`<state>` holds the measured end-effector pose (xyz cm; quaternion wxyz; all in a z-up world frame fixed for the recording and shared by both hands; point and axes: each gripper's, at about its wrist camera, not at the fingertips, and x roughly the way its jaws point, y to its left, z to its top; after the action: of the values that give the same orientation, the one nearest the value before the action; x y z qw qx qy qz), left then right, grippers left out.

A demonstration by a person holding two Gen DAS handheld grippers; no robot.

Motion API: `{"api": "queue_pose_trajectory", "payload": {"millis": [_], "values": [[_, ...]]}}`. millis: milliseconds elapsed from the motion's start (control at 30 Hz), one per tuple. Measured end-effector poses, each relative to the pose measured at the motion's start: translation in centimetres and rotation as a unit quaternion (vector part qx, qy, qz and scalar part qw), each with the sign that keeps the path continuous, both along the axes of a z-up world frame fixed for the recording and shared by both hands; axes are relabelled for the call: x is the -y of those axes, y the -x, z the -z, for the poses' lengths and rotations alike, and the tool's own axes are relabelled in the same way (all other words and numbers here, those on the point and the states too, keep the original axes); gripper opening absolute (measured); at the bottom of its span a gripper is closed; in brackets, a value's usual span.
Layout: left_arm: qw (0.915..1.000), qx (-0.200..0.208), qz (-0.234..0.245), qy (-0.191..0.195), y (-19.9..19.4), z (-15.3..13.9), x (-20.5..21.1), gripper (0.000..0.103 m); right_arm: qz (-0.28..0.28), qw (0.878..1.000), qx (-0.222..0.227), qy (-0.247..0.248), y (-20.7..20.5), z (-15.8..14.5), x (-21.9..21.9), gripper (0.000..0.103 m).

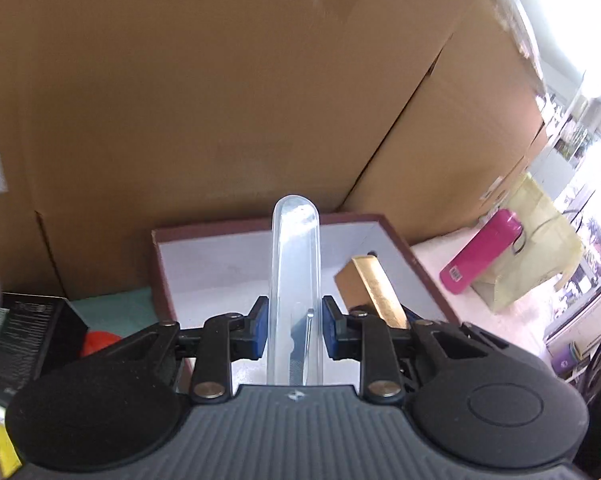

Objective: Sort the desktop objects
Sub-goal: 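Lift clear tube with left tool while right tool carries tan box to maroon box, then open left tool dropping tube into maroon box while right tool releases tan box there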

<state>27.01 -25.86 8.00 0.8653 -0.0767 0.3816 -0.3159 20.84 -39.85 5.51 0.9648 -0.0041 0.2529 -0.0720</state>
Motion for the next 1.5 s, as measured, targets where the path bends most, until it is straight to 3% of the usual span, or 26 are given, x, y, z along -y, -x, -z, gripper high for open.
{"api": "queue_pose_trajectory", "payload": {"millis": [233, 400, 467, 533, 567, 600, 633, 700, 767, 833, 900, 1200, 1400, 1500], "values": [[0.9987, -0.026, 0.009, -0.042, -2.7, 4.8, 2.8, 0.028, -0.007, 0.998, -0.070, 0.003, -5.6, 3.6, 1.0, 0.023], [0.9981, -0.005, 0.026, -0.057, -3.1, 5.4, 3.6, 0.028, -0.015, 0.995, -0.096, 0.018, -7.3, 5.1, 1.1, 0.023], [0.9985, 0.008, 0.029, -0.046, -3.3, 4.9, 3.5, 0.045, -0.020, 0.995, -0.100, 0.019, -7.6, 5.1, 1.2, 0.023], [0.9992, 0.020, 0.022, -0.026, -3.0, 4.3, 3.1, 0.077, -0.023, 0.995, -0.096, 0.024, -7.5, 5.0, 1.2, 0.027], [0.9993, 0.029, 0.017, -0.016, -2.8, 3.9, 3.0, 0.080, -0.021, 0.995, -0.094, 0.025, -7.4, 4.9, 1.4, 0.032], [0.9992, 0.037, 0.016, -0.008, -2.5, 3.6, 2.7, 0.082, -0.017, 0.995, -0.091, 0.025, -7.4, 4.7, 1.5, 0.046], [0.9989, 0.043, 0.017, -0.003, -2.2, 3.2, 2.6, 0.086, -0.011, 0.996, -0.087, 0.024, -7.0, 4.5, 1.5, 0.054], [0.9984, 0.051, 0.022, -0.001, -1.6, 2.4, 2.2, 0.090, -0.003, 0.997, -0.077, 0.023, -6.4, 4.0, 1.5, 0.057], [0.9975, 0.066, 0.028, 0.000, -0.8, 1.7, 1.9, 0.091, -0.003, 0.998, -0.067, 0.022, -5.9, 3.3, 1.5, 0.063], [0.9963, 0.081, 0.029, -0.003, 0.4, 1.1, 1.5, 0.094, 0.001, 0.998, -0.057, 0.018, -5.2, 2.7, 1.2, 0.080], [0.9950, 0.097, 0.024, -0.006, 1.6, 0.5, 1.2, 0.095, 0.005, 0.999, -0.045, 0.014, -4.4, 2.0, 0.9, 0.090], [0.9791, 0.200, 0.012, -0.037, 8.8, -1.8, -1.6, 0.101, -0.007, 1.000, -0.024, -0.010, 0.4, -0.6, -1.3, 0.093], [0.9763, 0.211, -0.007, -0.047, 13.4, -2.7, -4.6, 0.101, -0.010, 0.999, -0.036, -0.028, 4.2, -1.2, -5.2, 0.093], [0.9769, 0.207, -0.022, -0.049, 16.0, -2.7, -6.4, 0.101, -0.012, 0.998, -0.044, -0.036, 8.0, -2.2, -7.5, 0.093]]}}
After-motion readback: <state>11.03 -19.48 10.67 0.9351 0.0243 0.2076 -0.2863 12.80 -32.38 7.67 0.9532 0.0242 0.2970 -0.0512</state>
